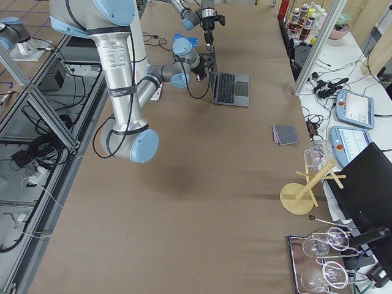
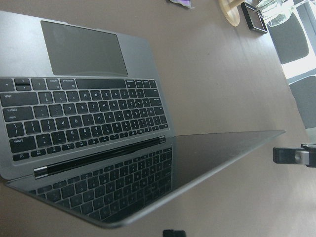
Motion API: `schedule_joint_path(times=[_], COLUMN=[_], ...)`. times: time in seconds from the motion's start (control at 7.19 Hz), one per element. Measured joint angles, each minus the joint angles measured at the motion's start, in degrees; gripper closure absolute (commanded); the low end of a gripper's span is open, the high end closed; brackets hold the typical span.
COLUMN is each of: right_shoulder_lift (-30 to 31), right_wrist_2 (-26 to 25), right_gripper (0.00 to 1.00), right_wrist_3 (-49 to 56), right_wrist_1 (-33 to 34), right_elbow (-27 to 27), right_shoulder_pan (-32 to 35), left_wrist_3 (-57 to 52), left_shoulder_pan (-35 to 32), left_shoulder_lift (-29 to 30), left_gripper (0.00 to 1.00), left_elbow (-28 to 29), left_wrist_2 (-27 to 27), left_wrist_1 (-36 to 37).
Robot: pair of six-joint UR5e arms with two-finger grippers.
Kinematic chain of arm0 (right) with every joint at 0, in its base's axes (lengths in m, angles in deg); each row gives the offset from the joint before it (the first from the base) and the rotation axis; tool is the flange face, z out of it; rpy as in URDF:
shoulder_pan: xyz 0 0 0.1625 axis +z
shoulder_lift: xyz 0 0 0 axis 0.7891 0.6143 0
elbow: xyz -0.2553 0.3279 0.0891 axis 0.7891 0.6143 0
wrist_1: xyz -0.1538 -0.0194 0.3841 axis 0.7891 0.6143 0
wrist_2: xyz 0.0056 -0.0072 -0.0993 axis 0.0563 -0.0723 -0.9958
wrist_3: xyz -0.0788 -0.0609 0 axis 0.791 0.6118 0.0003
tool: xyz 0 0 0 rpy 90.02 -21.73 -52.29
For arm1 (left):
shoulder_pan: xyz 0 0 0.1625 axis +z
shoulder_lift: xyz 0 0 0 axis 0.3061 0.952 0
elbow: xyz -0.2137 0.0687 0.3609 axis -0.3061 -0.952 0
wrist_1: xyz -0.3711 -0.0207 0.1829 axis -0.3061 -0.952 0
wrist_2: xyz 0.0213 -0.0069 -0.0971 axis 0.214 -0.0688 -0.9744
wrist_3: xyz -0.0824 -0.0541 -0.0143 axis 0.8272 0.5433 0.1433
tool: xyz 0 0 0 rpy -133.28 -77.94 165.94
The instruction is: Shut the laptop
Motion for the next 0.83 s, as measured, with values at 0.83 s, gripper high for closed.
schedule_joint_path(times=[0.83], right_shoulder_lift=[-4.54], right_wrist_2=[1.14], right_gripper=[1.00], right_wrist_3=[0.19], right_wrist_1=[1.22], right_elbow=[5.53], right_shoulder_pan=[3.01], left_wrist_3=[-0.34], left_shoulder_pan=[-3.44], left_shoulder_lift=[2.61], left_gripper=[1.00], left_elbow=[0.09], left_wrist_2=[1.55], left_wrist_1=[8.01])
